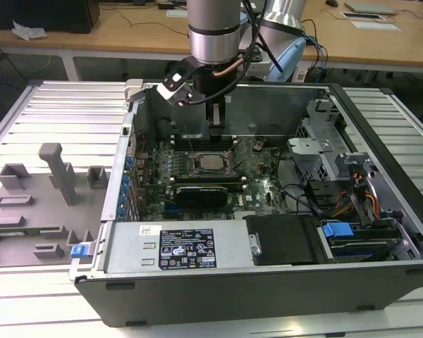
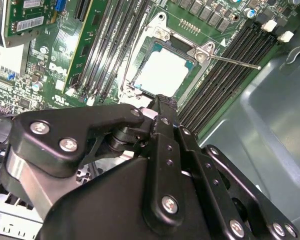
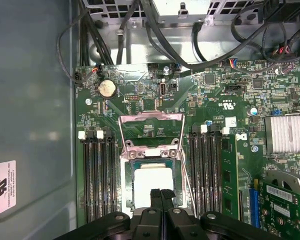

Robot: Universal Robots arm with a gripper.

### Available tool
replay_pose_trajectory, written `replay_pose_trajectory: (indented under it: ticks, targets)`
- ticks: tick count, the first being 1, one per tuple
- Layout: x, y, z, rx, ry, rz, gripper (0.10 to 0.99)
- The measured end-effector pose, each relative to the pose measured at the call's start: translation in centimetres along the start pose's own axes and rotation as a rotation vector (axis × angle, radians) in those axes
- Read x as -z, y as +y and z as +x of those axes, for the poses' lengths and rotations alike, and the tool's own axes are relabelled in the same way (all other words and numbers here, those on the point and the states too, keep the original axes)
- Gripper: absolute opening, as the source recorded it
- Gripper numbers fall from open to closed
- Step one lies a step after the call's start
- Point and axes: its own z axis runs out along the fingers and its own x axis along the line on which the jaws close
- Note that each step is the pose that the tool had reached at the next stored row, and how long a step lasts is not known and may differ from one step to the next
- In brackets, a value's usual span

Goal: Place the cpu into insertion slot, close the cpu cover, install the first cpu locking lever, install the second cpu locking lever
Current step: 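Close the cpu cover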

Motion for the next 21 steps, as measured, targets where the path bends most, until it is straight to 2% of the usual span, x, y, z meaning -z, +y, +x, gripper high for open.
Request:
replay_pose_trajectory:
  ticks: [9,14,19,20,21]
  targets:
    - [0.00,0.07,0.00,0.000,-0.0002,0.000,0.106]
    - [-0.10,1.13,0.04,0.000,-0.0001,0.000,0.106]
    - [-0.30,3.44,0.14,0.000,0.0000,0.002,0.106]
    - [-0.39,4.51,0.18,0.000,-0.0001,0.002,0.106]
    - [-0.54,6.21,0.24,0.000,-0.0002,0.003,0.106]
